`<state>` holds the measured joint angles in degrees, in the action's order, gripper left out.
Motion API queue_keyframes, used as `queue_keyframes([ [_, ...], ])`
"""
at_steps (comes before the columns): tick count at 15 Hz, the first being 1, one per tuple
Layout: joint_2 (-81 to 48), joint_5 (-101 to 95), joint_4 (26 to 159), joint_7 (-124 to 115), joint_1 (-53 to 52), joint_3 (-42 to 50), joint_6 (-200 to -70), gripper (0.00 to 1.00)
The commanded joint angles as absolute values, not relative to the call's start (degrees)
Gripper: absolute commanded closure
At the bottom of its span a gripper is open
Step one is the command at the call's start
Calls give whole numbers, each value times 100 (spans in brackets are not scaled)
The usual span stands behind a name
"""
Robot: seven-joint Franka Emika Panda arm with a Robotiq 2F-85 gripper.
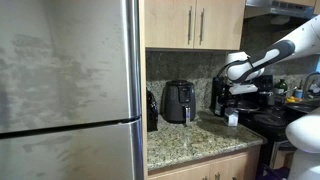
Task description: Turn on the air fryer
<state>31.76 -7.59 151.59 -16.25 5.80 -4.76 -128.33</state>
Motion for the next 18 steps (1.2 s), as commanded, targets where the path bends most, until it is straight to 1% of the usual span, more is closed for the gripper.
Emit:
queue_keyframes([
  [1,3177,-765,15149,-1628,566,-462,-12815,0],
  [8,3175,-859,15129,-1642,606,-498,-12751,0],
  [11,3122,-540,15246,-655,228,-114,-13509,0],
  [14,3077,-48,15244,210,-168,253,-13759,0],
  [15,3119,-287,15172,-279,92,-20,-13561,0],
  [18,3131,-248,15170,-234,59,10,-13565,0],
])
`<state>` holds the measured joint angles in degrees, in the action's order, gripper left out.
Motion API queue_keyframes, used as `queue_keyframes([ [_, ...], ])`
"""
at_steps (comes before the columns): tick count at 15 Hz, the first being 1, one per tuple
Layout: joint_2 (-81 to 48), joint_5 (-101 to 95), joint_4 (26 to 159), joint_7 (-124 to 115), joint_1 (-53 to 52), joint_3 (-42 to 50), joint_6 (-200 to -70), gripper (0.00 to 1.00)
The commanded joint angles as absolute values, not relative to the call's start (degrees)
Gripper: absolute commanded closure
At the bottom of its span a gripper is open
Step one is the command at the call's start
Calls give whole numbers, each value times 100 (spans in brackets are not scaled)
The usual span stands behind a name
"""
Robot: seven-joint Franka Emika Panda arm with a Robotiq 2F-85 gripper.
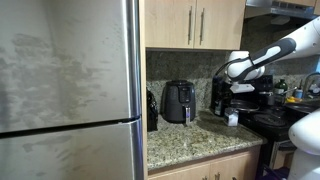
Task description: Turn on the air fryer
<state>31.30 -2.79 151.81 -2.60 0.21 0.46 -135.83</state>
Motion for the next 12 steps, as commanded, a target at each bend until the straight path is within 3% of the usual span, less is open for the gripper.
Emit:
queue_keyframes([
  [1,3131,-249,15170,-246,58,-1,-13565,0],
  [3,3063,-102,14992,508,-193,257,-12944,0],
  [6,3047,449,15087,1578,-620,650,-13378,0],
  [7,3141,932,14738,1101,-1090,189,-12971,0],
  [12,3170,1549,13983,1061,-1880,-525,-13640,0],
])
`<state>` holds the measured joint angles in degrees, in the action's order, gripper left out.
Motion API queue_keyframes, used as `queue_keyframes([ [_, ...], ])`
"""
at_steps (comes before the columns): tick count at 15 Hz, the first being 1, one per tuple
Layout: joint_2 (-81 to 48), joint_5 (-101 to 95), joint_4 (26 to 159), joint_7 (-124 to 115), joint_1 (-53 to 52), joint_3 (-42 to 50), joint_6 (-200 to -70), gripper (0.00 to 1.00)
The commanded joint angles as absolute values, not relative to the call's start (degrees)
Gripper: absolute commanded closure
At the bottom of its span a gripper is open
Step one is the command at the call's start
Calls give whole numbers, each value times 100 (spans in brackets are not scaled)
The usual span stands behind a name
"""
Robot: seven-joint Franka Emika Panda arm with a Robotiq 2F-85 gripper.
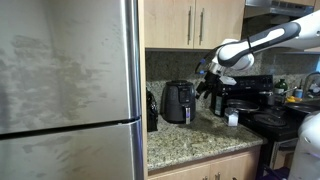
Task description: Turn on the air fryer
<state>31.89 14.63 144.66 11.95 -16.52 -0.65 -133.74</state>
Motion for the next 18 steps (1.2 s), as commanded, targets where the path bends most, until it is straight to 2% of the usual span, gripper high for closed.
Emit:
queue_keyframes([
  [1,3089,1321,13658,710,-1842,-808,-13487,0],
  [2,3204,1473,14067,978,-1837,-501,-13514,0],
  [5,3200,1401,13710,647,-1896,-871,-13505,0],
  [11,1290,1186,13664,221,-1382,-856,-15098,0],
  [12,1963,1169,13861,286,-1466,-853,-14663,0],
  [16,1740,1175,13810,293,-1461,-858,-14815,0],
  [18,1343,675,13694,-13,-1117,-913,-15130,0],
])
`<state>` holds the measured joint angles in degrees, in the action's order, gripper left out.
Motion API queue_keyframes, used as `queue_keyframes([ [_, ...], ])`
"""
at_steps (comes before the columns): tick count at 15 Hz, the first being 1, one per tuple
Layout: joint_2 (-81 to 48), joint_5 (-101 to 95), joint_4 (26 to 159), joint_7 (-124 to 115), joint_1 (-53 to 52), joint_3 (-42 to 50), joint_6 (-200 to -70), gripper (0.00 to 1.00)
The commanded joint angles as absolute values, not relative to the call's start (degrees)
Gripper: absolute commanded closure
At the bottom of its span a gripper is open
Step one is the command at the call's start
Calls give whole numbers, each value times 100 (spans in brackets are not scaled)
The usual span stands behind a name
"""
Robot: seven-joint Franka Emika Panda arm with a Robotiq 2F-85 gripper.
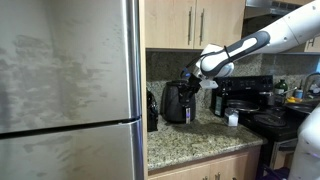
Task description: Turn on the air fryer
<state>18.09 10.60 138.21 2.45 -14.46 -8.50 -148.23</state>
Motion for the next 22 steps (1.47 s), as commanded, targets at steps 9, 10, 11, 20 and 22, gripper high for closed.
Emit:
queue_keyframes([
  [9,377,596,13161,-384,-858,-774,-15859,0],
  [10,113,449,13014,-519,-783,-736,-15959,0],
  [11,-18,644,12919,-388,-816,-729,-16000,0],
  [20,-264,738,12731,-395,-827,-756,-16008,0],
  [22,-286,849,12724,-242,-827,-785,-16064,0],
])
